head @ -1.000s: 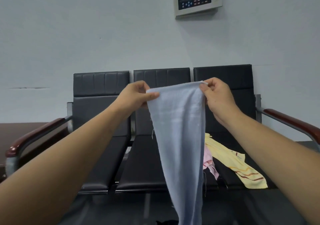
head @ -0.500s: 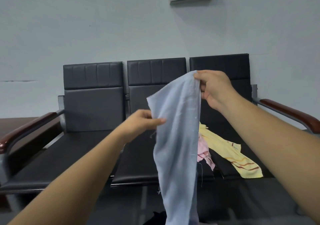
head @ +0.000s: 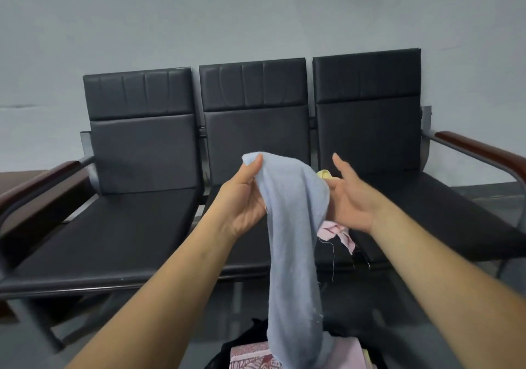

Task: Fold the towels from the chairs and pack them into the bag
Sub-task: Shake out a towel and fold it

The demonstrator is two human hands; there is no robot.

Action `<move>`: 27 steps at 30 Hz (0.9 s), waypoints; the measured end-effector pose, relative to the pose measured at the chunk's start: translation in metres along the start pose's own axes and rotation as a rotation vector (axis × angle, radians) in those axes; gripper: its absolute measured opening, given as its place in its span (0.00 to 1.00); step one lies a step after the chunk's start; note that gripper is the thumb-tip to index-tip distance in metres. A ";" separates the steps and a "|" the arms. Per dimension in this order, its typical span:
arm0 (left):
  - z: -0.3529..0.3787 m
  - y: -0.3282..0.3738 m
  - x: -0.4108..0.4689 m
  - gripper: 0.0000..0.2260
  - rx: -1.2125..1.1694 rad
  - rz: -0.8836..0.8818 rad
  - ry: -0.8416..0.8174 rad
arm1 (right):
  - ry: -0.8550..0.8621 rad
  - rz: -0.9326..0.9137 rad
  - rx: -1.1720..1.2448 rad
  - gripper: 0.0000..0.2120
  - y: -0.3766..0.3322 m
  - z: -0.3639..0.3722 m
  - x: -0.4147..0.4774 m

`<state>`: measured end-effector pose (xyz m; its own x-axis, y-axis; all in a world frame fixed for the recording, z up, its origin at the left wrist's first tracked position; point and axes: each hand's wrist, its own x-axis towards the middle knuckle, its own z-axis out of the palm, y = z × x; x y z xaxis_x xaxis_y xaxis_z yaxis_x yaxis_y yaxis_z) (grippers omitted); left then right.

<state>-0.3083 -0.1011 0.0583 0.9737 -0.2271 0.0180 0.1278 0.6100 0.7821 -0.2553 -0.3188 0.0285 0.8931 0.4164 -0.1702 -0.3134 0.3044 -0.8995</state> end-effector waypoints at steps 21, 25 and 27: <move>-0.116 -0.104 0.024 0.27 0.867 -0.213 -0.095 | 0.226 -0.238 0.150 0.24 0.065 -0.008 0.040; -0.111 -0.098 0.022 0.17 0.717 -0.207 -0.125 | 0.196 -0.234 0.121 0.21 0.057 -0.012 0.034; -0.114 -0.093 0.021 0.19 0.676 -0.279 -0.167 | 0.208 -0.253 0.106 0.18 0.053 -0.018 0.031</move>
<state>-0.2784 -0.0765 -0.0854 0.8738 -0.4497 -0.1850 0.1699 -0.0742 0.9827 -0.2382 -0.3048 -0.0318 0.9901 0.1360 -0.0356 -0.0958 0.4673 -0.8789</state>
